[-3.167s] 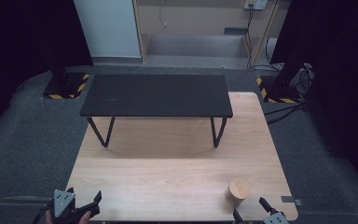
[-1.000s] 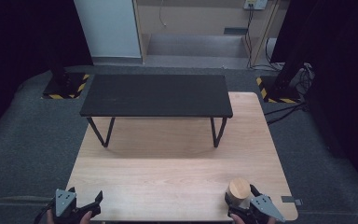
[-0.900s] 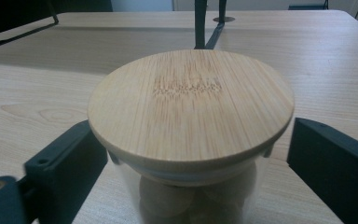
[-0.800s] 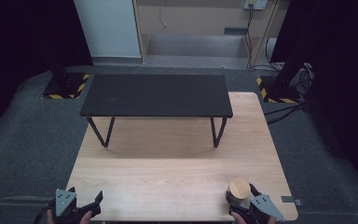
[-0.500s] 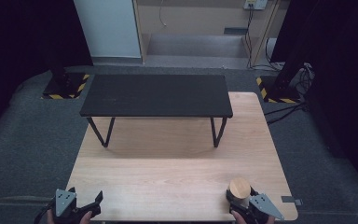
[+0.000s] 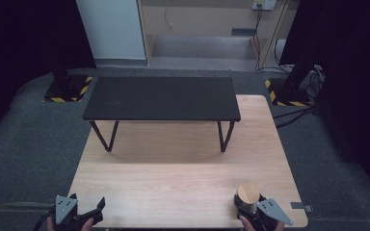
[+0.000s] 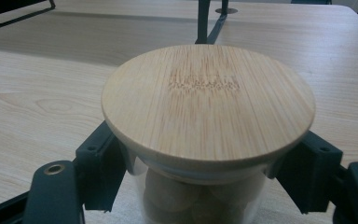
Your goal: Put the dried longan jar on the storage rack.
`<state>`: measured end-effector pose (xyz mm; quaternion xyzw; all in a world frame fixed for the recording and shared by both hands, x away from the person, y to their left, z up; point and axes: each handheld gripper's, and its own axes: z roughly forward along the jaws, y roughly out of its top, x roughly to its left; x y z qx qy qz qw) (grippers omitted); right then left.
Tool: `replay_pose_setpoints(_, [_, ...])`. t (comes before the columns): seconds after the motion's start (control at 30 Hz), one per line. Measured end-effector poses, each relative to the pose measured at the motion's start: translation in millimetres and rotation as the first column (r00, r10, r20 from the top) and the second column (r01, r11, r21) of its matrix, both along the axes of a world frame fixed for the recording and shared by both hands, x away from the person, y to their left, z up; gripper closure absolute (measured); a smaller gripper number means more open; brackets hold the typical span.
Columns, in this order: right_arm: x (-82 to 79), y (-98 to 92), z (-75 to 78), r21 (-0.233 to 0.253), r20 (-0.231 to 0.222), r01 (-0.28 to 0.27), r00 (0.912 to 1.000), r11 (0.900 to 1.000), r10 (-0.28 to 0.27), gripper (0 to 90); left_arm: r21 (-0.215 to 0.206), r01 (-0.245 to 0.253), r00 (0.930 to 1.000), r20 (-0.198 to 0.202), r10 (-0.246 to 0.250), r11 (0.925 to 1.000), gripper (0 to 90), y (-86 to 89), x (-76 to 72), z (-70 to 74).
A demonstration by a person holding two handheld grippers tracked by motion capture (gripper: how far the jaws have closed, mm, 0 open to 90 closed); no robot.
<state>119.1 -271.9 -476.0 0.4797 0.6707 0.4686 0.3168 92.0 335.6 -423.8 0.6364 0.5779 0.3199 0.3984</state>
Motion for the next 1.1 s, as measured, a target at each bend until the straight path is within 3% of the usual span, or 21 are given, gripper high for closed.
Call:
replay_pose_setpoints(0.53, [-3.0, 0.8, 43.9, 0.024, -0.001, -0.023, 0.9997, 0.999, 0.023, 26.1, -0.006, 0.001, 1.0000, 0.008, -0.001, 1.0000, 1.0, 1.4, -1.5, 1.1])
replay_pose_setpoints(0.83, [10.5, 3.8, 73.2, 0.048, 0.004, -0.058, 0.9983, 0.997, 0.058, 26.1, -0.005, 0.000, 1.0000, 0.010, 0.000, 1.0000, 1.0, 2.1, -1.9, 2.5])
replay_pose_setpoints(1.1, [23.8, 9.6, 102.6, 0.041, 0.016, -0.104, 0.9945, 0.994, 0.104, 26.1, -0.008, -0.003, 1.0000, 0.009, 0.003, 1.0000, 1.0, 3.4, -1.7, 2.0])
